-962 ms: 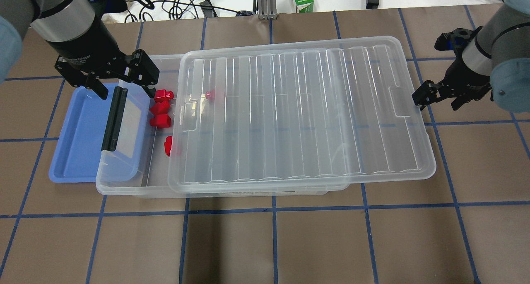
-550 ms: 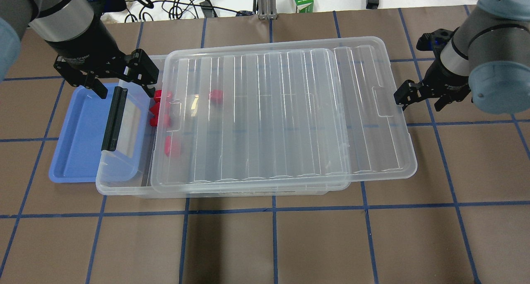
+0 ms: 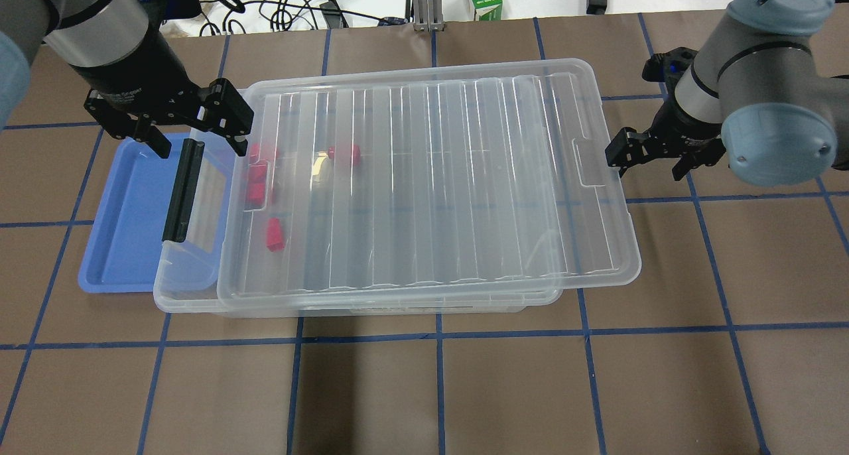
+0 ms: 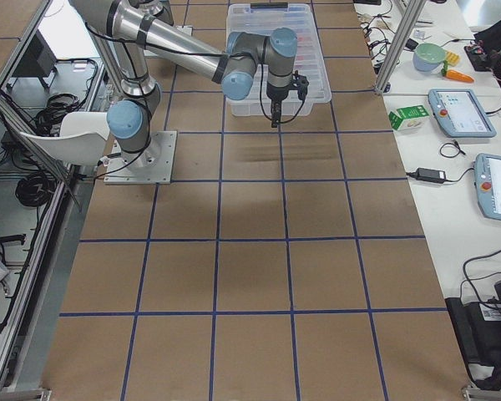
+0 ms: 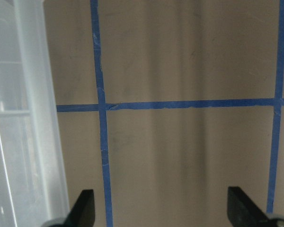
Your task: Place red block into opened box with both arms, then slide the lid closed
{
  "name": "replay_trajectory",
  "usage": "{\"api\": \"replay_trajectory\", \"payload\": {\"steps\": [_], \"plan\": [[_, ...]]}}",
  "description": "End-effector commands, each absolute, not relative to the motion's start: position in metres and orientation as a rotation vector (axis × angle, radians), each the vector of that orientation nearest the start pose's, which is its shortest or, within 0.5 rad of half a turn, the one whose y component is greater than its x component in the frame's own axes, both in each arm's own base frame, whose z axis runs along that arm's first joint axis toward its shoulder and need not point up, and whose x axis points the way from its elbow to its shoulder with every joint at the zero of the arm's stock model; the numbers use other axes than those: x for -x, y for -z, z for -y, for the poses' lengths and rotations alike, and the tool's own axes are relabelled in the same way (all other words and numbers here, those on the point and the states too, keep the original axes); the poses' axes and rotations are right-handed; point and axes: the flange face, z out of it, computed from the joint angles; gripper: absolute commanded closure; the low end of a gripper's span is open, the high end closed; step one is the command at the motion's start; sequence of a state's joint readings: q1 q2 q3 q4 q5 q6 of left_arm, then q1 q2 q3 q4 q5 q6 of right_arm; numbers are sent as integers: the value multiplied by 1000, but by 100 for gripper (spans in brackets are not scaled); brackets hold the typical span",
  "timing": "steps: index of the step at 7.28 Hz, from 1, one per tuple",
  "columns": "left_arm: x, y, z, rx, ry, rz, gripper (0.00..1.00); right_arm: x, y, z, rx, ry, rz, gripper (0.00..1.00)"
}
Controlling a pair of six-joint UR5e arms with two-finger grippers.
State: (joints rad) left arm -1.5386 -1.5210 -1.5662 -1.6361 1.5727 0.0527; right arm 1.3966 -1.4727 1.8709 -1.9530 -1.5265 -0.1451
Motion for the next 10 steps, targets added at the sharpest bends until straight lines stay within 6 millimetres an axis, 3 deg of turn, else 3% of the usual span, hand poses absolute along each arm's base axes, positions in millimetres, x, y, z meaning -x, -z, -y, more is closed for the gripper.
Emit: {"api": "replay_trajectory", "payload": {"steps": [1,5,7,10], "plan": [[118,-509,472,-31,-12,-3139,0,-63,-334,517,-69,-6,-3086,0],[118,-507,472,-27,-17,-3139,0,-70,-334,517,-62,-8,-3057,0],[118,-508,472,-24,-15,-3139,0,-83,-334,515,-34,-10,-3057,0],[118,-507,471,-24,-17,-3139,0,-83,-339,516,-38,3,-3060,0]]}}
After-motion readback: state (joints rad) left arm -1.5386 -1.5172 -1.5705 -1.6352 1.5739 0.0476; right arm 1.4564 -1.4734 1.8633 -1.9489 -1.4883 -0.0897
